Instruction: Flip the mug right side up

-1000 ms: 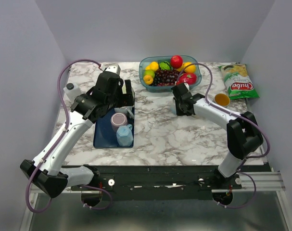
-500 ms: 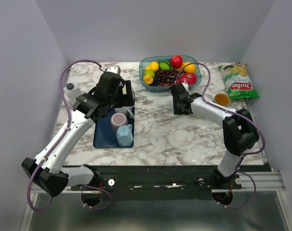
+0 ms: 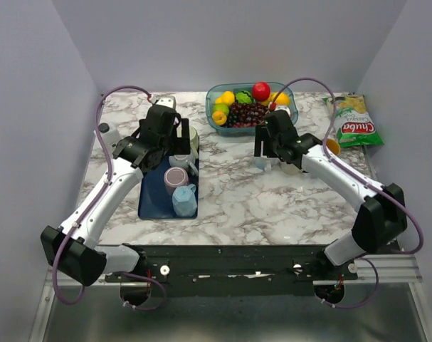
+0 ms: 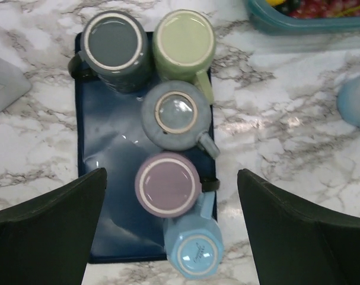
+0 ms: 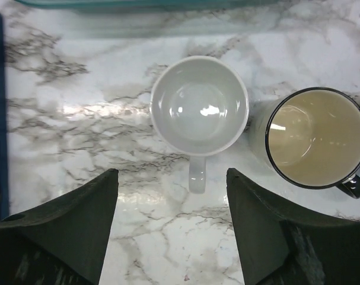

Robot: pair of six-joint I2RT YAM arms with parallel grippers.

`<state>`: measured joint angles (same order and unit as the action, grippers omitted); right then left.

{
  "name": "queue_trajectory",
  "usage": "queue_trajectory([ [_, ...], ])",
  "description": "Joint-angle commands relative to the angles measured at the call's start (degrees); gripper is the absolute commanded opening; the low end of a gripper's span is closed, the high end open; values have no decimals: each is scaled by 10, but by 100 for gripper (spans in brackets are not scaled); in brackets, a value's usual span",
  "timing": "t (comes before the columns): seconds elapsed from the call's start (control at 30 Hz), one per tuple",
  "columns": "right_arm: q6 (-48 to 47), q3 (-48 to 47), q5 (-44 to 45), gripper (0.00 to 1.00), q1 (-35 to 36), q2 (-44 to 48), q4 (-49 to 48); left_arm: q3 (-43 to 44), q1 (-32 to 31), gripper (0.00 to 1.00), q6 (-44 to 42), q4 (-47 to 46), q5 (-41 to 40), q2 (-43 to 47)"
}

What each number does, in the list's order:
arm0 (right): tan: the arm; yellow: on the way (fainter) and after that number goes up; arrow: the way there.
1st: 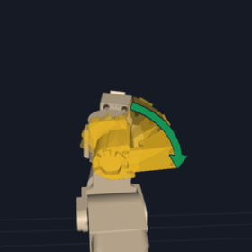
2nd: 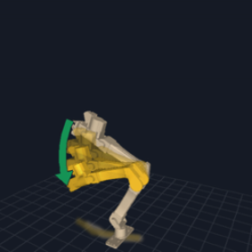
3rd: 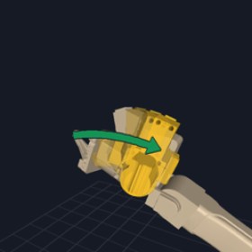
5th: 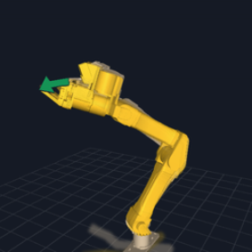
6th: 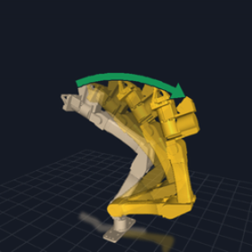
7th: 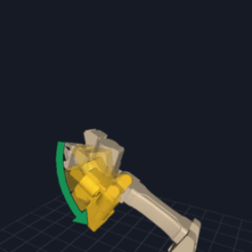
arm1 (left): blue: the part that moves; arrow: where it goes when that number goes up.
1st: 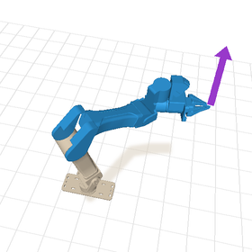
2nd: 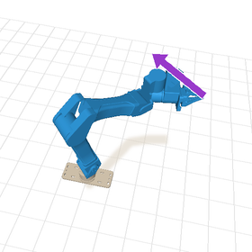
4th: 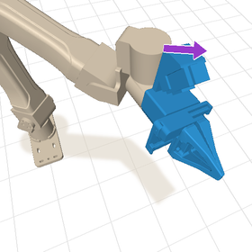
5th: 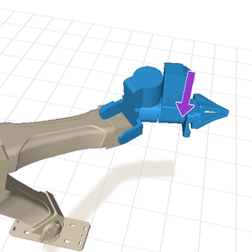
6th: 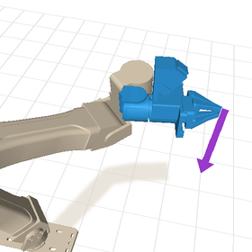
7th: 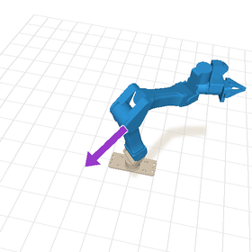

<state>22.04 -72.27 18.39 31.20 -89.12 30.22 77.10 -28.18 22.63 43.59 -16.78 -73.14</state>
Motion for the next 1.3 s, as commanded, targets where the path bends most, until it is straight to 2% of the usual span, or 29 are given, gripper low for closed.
queue_trajectory([
  [0.0,5,-3,-43,80,4,62,34,-48,94,99,-51,-109,45,-19],
  [0.03,6,3,-49,80,4,71,35,-53,109,99,-58,-120,81,-24],
  [0.23,21,46,-65,81,4,131,42,-53,160,99,-100,-175,119,-88],
  [0.33,28,61,-71,81,4,143,47,-51,167,90,-180,-214,153,-113],
  [0.4,30,68,-72,81,4,149,49,-68,171,89,-241,-250,153,-124],
  [0.47,29,71,-70,81,4,150,52,-39,196,89,-253,-237,168,-142],
  [0.5,28,71,-67,81,3,150,59,-32,206,90,-258,-226,206,-159],
  [0.7,19,64,-64,81,3,143,69,5,251,94,-290,-200,237,-227],
  [1.0,34,50,-92,80,3,109,89,84,261,91,-336,-154,285,-333],
  [1.27,55,38,-107,80,3,92,99,130,267,91,-352,-118,306,-389],
])
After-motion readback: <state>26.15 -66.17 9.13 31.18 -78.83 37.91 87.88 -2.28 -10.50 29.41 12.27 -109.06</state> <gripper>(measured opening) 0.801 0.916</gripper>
